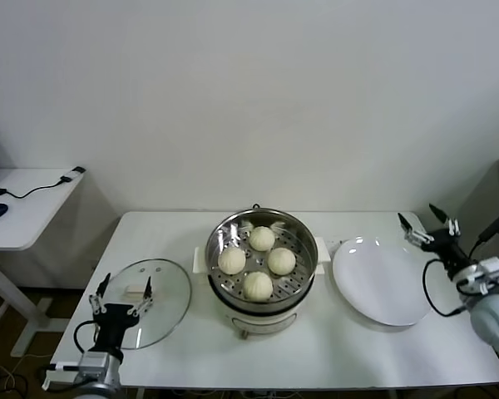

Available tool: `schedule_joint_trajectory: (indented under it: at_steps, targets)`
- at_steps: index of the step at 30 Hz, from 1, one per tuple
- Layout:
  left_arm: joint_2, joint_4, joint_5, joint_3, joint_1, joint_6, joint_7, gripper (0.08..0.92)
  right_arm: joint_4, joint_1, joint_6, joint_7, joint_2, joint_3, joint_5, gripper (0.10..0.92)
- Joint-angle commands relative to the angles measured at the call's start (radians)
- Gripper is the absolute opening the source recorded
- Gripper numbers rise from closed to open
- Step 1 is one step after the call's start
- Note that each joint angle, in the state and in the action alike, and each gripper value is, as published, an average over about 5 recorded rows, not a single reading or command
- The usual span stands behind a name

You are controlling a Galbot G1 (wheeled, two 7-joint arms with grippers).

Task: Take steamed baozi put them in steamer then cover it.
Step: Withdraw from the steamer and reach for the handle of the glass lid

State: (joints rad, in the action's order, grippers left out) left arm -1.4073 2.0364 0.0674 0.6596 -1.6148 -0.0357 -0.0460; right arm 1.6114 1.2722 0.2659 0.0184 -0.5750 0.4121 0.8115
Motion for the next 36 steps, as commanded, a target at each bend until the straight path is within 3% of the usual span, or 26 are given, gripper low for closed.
schedule_joint_trajectory:
  at_steps: [1,7,12,21,36]
  targets:
    - [0.013,-0.028,0.102,0.014,-0.006,0.022,-0.03,0.823,0.095,0.392,-0.006,0.05,-0.254,0.297,-0.07,0.823]
    - [0.029,-0.065,0.43,0.008,-0.029,0.042,-0.186,0.823,0.116,0.462,0.046,0.059,-0.33,0.288,-0.153,0.823]
    - [0.04,-0.142,0.813,0.029,-0.042,0.11,-0.291,0.823,0.147,0.502,-0.005,0.027,-0.358,0.288,-0.163,0.823]
    - [0.105,-0.282,1.238,0.007,-0.061,0.062,-0.309,0.823,0.223,0.543,-0.097,-0.001,-0.383,0.265,-0.149,0.823]
    - [0.091,-0.422,1.31,-0.049,0.117,0.006,-0.306,0.823,0.274,0.547,-0.137,-0.024,-0.434,0.264,-0.186,0.823]
